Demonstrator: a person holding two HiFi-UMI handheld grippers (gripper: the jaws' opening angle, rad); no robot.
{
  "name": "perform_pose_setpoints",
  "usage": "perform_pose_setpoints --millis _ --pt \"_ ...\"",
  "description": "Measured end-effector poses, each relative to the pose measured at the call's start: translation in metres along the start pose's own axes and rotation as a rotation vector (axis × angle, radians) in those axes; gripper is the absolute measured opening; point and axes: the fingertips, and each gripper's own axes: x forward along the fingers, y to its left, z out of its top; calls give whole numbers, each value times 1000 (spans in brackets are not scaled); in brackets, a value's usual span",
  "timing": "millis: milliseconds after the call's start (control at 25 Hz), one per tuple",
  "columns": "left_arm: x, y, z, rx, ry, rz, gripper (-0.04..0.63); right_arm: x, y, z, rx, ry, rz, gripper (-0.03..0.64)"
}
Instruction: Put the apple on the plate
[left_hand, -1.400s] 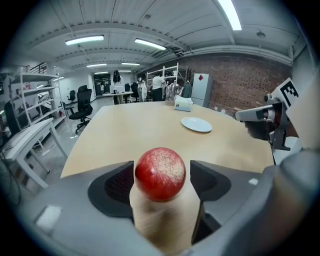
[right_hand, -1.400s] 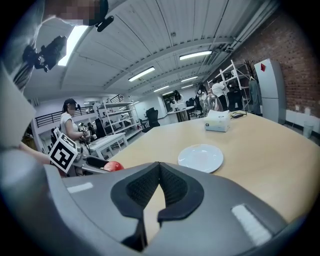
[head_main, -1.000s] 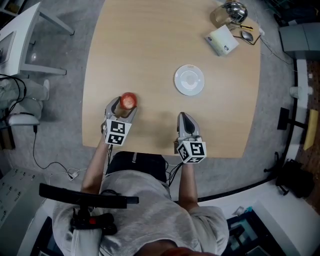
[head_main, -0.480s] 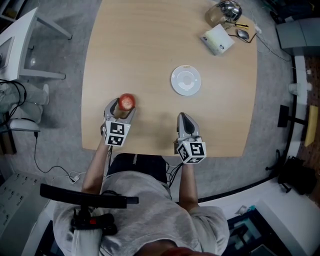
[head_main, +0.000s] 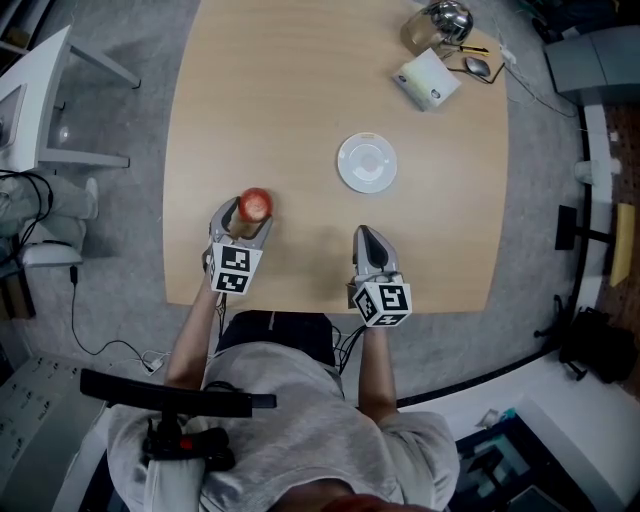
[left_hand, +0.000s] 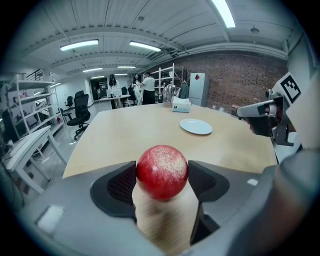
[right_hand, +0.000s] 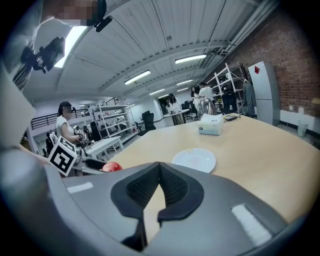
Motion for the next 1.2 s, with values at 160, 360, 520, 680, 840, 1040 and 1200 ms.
perform_pose_setpoints --millis 160,360,520,680,840,1040,1200 --pt "0 0 8 7 -17 -11 347 -1 0 4 -1 -7 -7 6" --pt "-2 -3 22 12 -37 -26 347 -6 -2 7 3 -15 -26 5" --pt "1 -11 38 22 -74 -57 347 -12 -6 10 6 -27 -47 5" --pt "7 -21 53 39 -95 -80 347 -21 -16 12 15 -41 -76 5" --pt "12 -34 64 62 -108 -108 347 -32 -26 12 26 -52 -109 5" --pt "22 -51 81 90 -123 -146 347 -46 -42 13 40 -65 -153 5" --pt "29 -66 91 112 -134 -178 347 -58 -52 11 54 -77 -190 5"
